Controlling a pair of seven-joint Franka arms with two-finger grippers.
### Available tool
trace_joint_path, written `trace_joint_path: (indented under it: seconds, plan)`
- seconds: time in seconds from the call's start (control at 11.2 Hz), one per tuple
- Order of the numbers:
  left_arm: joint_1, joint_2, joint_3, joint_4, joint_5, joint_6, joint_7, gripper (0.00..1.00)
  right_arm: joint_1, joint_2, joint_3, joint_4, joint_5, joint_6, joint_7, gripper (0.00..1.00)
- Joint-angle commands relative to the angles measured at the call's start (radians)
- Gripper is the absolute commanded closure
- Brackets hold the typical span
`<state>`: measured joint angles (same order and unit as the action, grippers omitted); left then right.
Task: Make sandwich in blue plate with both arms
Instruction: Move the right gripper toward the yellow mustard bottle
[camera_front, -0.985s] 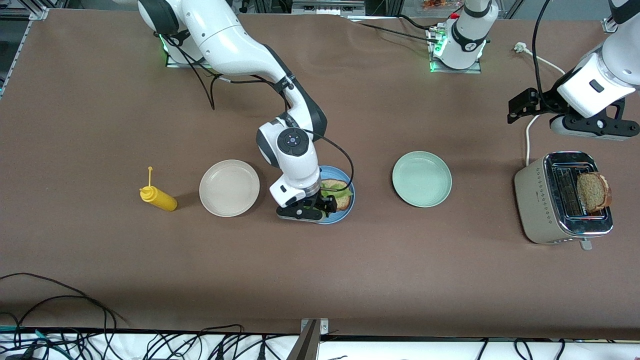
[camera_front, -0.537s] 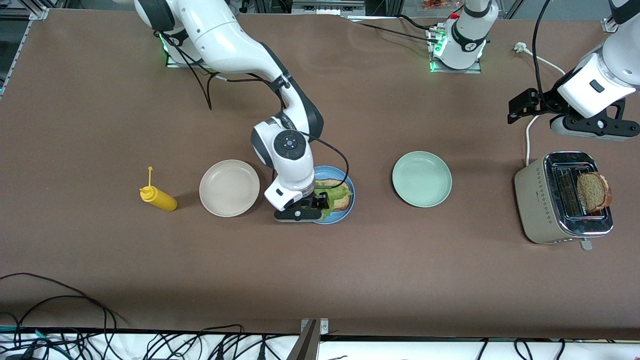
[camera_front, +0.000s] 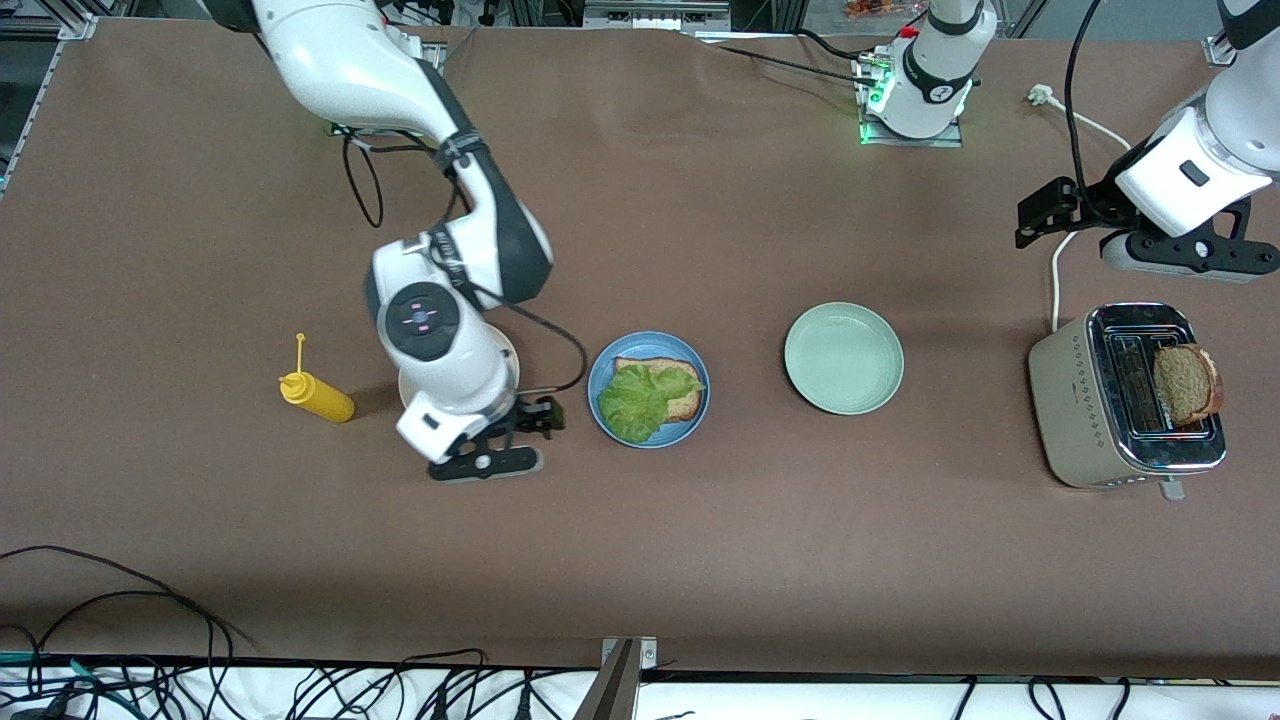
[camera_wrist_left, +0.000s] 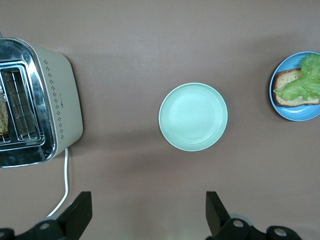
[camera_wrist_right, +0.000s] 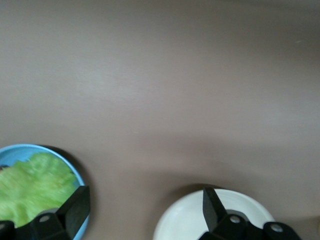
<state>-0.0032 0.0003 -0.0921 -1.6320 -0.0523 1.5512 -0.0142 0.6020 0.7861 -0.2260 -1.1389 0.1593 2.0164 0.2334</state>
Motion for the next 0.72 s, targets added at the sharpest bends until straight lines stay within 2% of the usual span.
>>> trace_joint_path:
  seconds: [0.0, 0.63]
  plan:
    - [0.003, 0.014, 0.005, 0.023, -0.029, -0.002, 0.008, 0.0, -0.094, -0.07, 0.046, -0.027, 0.019, -0.094, -0.173, 0.0]
    - [0.011, 0.023, 0.005, 0.035, -0.037, -0.002, -0.003, 0.0, -0.238, -0.174, 0.046, -0.032, 0.02, -0.295, -0.383, 0.0]
